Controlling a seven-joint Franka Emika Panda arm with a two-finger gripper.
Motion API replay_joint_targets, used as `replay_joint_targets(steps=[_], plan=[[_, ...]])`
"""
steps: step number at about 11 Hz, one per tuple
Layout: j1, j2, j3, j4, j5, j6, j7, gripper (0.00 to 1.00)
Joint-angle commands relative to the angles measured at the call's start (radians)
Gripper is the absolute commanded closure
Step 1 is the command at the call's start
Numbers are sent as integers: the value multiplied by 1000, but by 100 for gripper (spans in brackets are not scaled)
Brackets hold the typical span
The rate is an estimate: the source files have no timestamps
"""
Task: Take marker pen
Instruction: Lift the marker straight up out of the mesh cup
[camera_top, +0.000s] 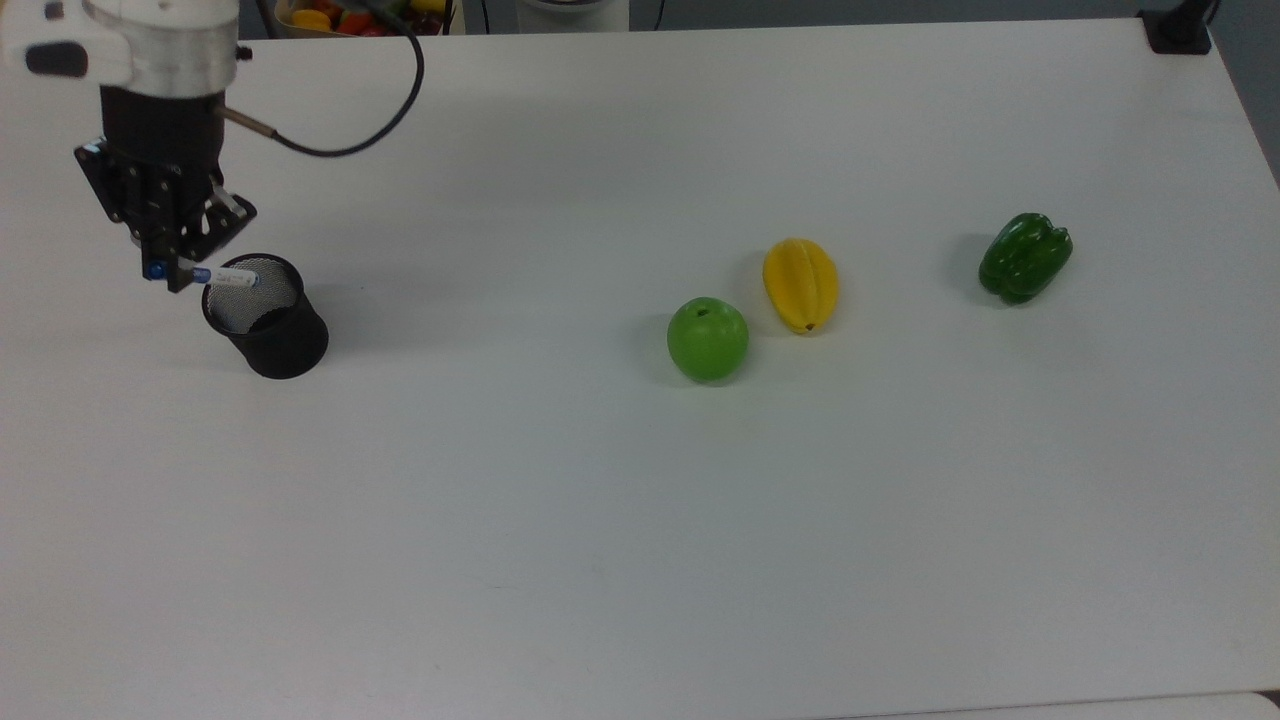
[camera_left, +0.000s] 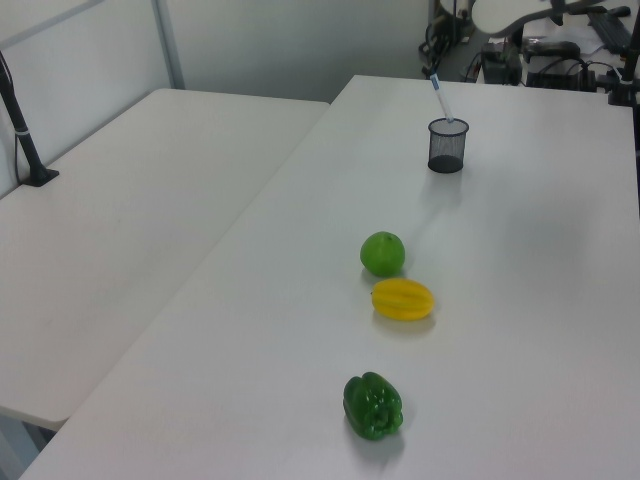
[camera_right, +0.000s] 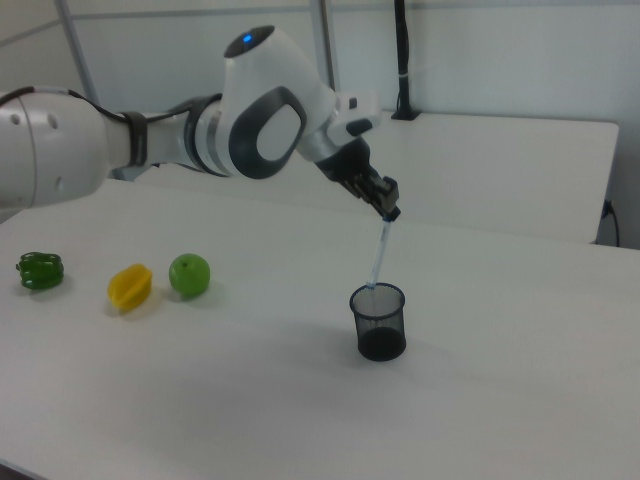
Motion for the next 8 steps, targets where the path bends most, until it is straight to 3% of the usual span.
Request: replay_joint_targets(steps=[1,8], plan=[[15,-91,9,-30,-4,-28,10,99],[138,-257,23,-32,102,-279,-1,99]])
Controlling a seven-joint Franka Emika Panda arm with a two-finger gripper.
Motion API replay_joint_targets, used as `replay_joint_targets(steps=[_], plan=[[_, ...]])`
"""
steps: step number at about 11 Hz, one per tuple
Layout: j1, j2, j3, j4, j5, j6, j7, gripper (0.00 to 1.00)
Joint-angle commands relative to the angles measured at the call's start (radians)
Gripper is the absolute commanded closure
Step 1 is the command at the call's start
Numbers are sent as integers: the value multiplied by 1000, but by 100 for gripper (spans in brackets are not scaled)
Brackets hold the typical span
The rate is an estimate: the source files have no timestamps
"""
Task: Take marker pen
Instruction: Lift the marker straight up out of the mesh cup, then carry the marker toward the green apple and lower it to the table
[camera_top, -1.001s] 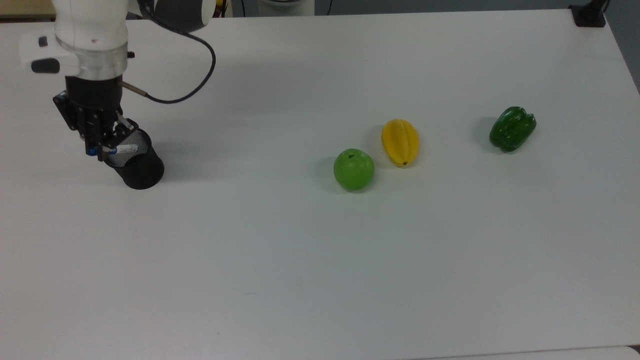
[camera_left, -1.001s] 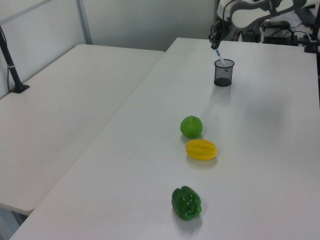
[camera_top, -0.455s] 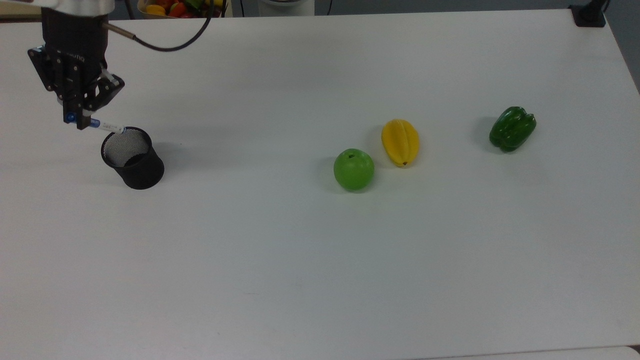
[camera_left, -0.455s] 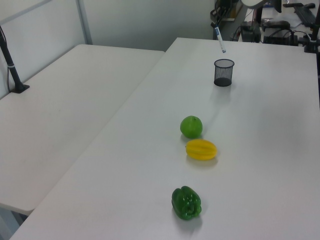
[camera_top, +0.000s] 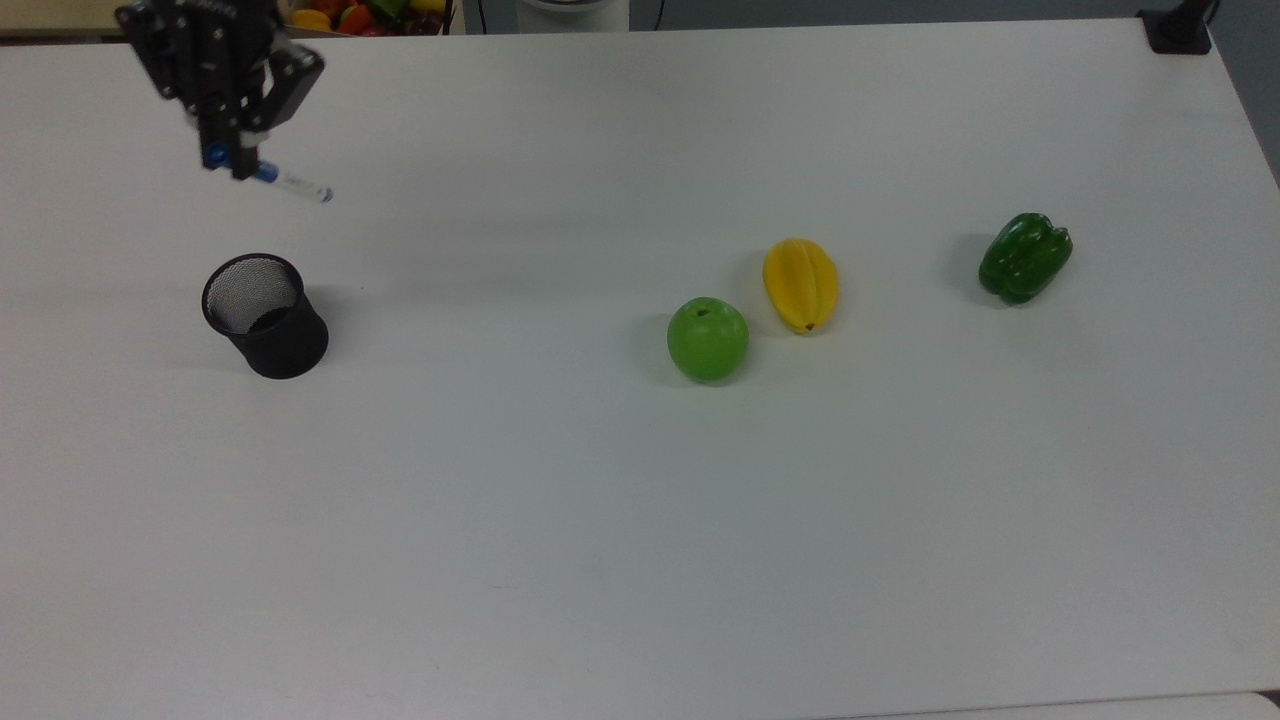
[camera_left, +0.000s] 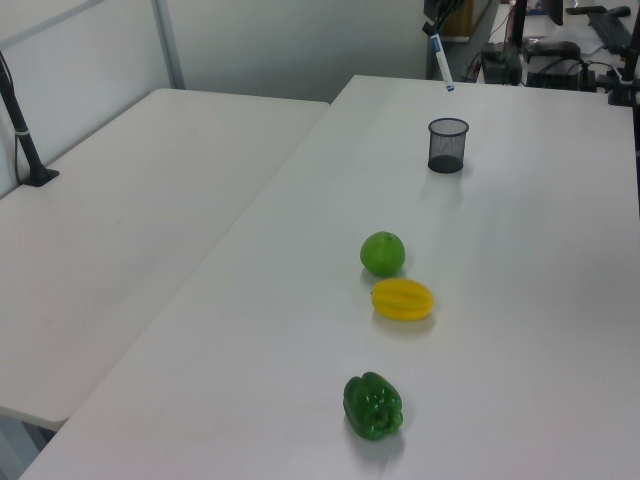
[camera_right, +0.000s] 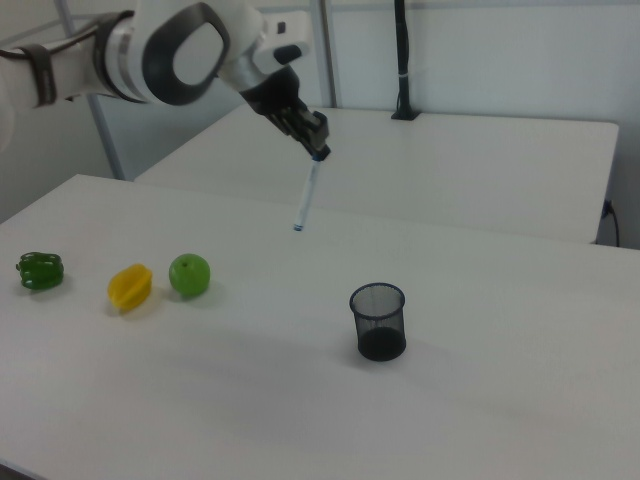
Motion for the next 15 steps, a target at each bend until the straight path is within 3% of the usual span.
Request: replay_joint_targets(steps=[1,4,7,9,15], plan=[[52,-63,35,-35,35,-152,-27,99],[53,-38,103,-45,87,-269,-76,99],[53,55,140,-56,132,-314,-131,99],[52,115,140,-55,242,-314,-177,99],[110,287,147,-52,233,-294,-202,99]])
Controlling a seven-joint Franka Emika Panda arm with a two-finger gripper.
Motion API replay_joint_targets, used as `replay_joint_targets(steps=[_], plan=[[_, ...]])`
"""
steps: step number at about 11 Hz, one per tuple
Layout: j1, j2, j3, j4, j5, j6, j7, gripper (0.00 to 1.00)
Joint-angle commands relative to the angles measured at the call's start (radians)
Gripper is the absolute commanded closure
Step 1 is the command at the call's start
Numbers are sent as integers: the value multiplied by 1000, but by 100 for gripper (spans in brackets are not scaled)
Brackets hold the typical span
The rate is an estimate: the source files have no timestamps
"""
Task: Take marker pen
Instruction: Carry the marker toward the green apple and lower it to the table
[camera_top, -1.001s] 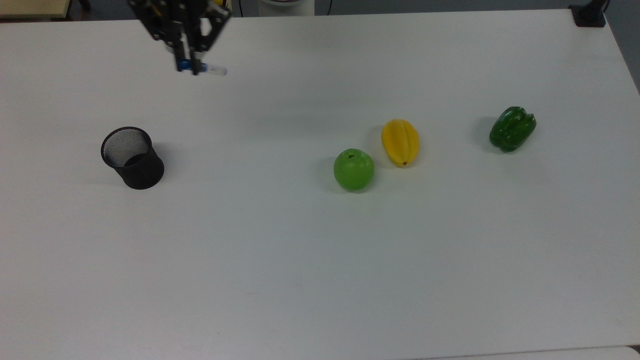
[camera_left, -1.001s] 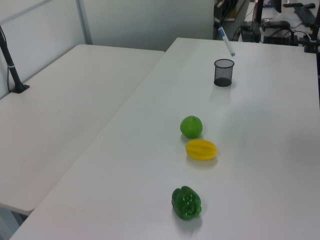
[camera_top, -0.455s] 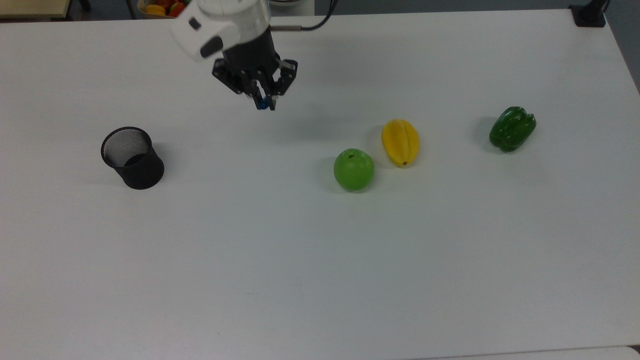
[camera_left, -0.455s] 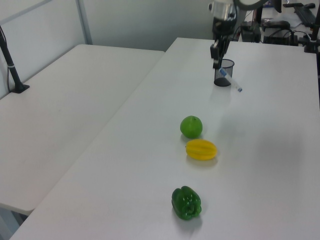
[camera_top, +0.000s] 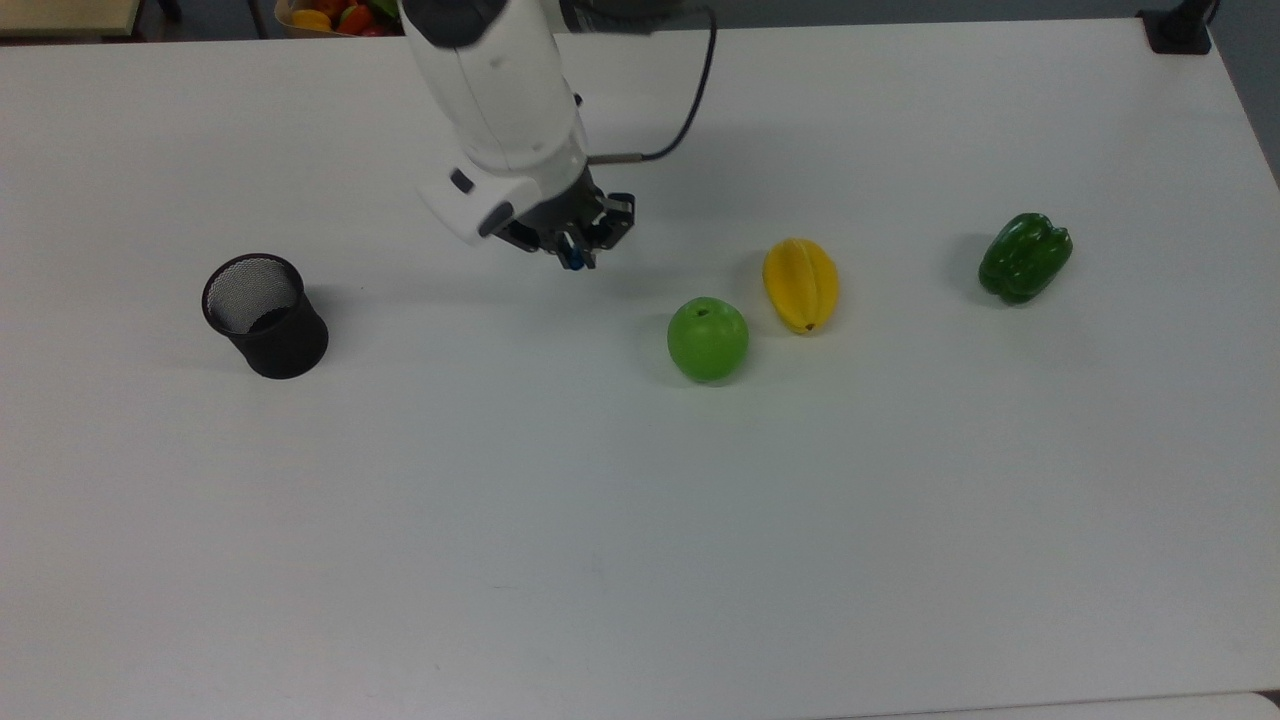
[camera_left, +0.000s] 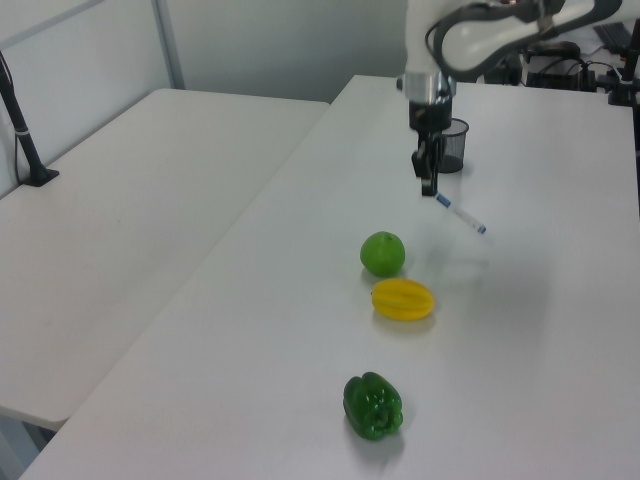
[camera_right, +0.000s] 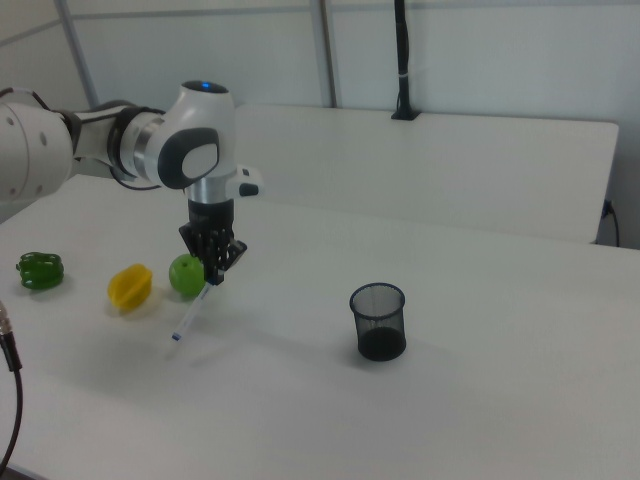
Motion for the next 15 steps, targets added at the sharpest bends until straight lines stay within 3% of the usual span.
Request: replay_joint_targets(steps=[1,5,6,8,9,12,15], plan=[[26,56,-5,9,7,35,-16,99],[43,122,11,9,-27,123,-11,97],[52,129,20,6,-46,141,-11,89],[54,133,22,6,-63,146,-17,59],[56,133,23,6,-73,146,-21,50],[56,126,29,8,-85,145,-11,0],[51,93,29,9,-85,132,-11,0]])
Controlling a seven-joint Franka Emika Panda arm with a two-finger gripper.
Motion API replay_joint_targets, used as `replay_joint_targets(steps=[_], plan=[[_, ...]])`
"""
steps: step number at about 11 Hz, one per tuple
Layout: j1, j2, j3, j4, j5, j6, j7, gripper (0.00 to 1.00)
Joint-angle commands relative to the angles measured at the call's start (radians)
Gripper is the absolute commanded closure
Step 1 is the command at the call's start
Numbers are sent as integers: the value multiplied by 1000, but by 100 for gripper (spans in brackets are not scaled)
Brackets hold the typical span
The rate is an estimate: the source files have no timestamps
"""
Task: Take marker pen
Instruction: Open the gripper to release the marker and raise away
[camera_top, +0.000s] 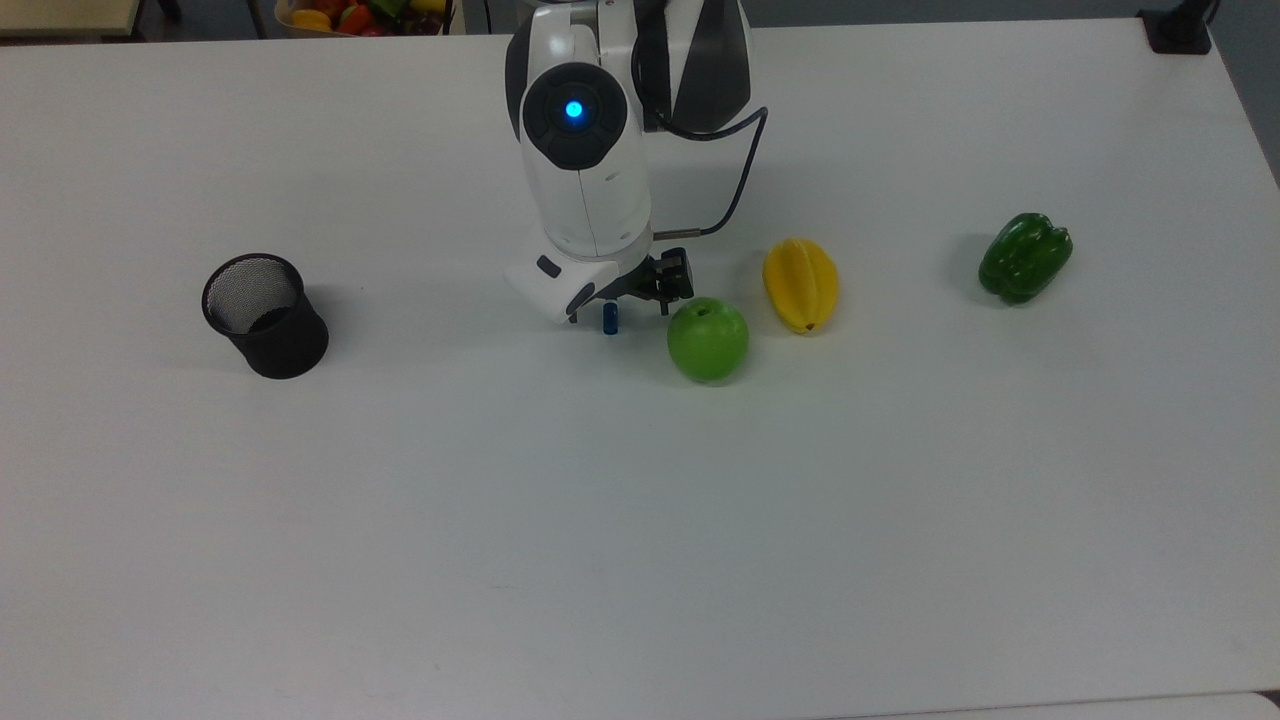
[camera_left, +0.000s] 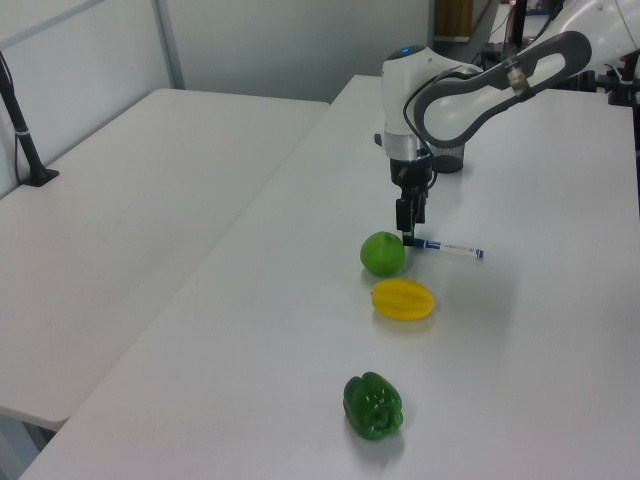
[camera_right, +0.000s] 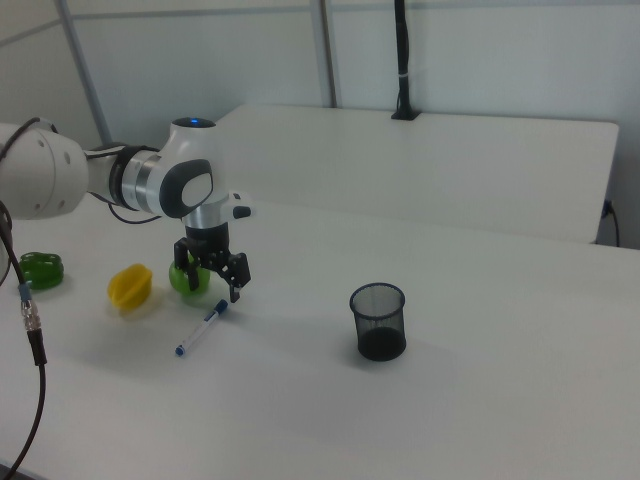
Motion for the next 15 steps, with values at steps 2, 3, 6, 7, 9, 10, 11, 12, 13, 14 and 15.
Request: replay_joint_targets(steps=[2,3,6,7,9,10,11,12,13,14,15], plan=[[-5,-78,2,-7,-13,-13,-7,0],[-8,-106,2,-4,-20,-47,-6,0],[-28,-241,0,-4,-66,-142,97,0],[-40,-290,2,-2,-66,-197,121,0],[-59,-374,2,2,-65,-303,134,0],[-60,-419,2,2,-63,-357,155,0],[-68,-457,3,7,-59,-407,189,0],[-73,-486,3,16,-54,-461,219,0],[-74,-509,3,16,-54,-507,252,0],[-91,-540,8,16,-54,-517,263,0],[-123,-568,31,13,-52,-524,263,0]])
